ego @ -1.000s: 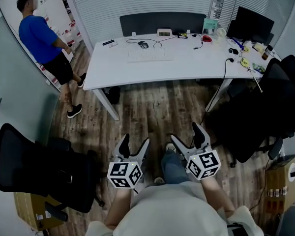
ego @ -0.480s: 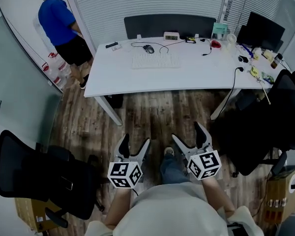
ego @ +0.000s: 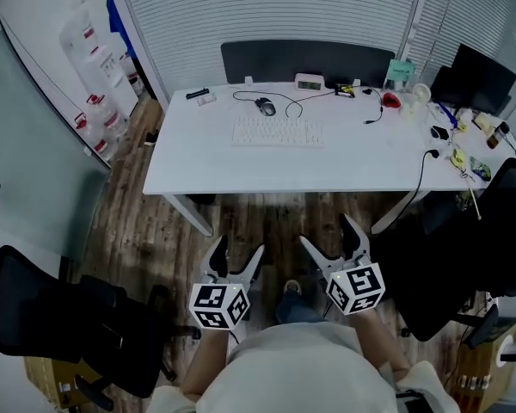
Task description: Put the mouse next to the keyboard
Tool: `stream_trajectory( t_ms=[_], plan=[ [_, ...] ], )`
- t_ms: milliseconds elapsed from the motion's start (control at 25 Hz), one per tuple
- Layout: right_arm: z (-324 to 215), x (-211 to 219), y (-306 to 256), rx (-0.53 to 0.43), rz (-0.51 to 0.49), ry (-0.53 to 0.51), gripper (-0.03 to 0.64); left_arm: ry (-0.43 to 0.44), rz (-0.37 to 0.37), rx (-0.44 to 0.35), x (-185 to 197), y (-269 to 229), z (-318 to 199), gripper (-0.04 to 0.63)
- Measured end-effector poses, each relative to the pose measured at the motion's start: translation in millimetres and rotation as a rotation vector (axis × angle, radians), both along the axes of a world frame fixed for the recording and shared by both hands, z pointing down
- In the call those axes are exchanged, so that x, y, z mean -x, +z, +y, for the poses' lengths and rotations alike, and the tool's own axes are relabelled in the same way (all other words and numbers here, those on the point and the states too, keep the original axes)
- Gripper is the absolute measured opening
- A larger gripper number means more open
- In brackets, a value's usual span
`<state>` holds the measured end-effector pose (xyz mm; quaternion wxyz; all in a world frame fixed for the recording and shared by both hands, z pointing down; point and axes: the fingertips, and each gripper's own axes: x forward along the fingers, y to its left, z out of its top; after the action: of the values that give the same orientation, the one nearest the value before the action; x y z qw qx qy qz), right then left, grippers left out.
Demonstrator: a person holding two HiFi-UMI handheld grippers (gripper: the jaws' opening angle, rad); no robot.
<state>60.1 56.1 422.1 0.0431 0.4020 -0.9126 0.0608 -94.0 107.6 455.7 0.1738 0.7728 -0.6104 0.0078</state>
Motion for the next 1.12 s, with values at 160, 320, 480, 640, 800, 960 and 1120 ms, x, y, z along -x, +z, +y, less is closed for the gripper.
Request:
stream_trajectory(
  t_ms=[160,320,480,640,800,960,1120],
  plan=[
    [-39,1,-1,0.005,0.013,-0.02,0.402,-0.019,0.007,0.003,1,-1,-38,0.359],
    [-78,-2,0,0.01,0.021,-0.036,0.402,-0.043,0.008,-0.007,2,-4,-77,0.362],
    [-115,-3,0,0.009,0.023,-0.049,0.402,-0.056,0.013,-0.011,0,-5,-113,0.365],
    [-147,-6,1,0.01,0.022,-0.058,0.402,-0.064,0.011,-0.008,-4,-3,-142,0.365],
    [-166,-5,5,0.021,0.024,-0.065,0.402,-0.077,0.006,0.0,-2,-1,-160,0.365],
    [-178,-3,11,0.039,0.027,-0.067,0.402,-0.098,0.0,0.012,6,2,-172,0.365],
    [-191,-1,21,0.061,0.031,-0.064,0.402,-0.118,0.01,0.032,14,11,-182,0.365]
  ],
)
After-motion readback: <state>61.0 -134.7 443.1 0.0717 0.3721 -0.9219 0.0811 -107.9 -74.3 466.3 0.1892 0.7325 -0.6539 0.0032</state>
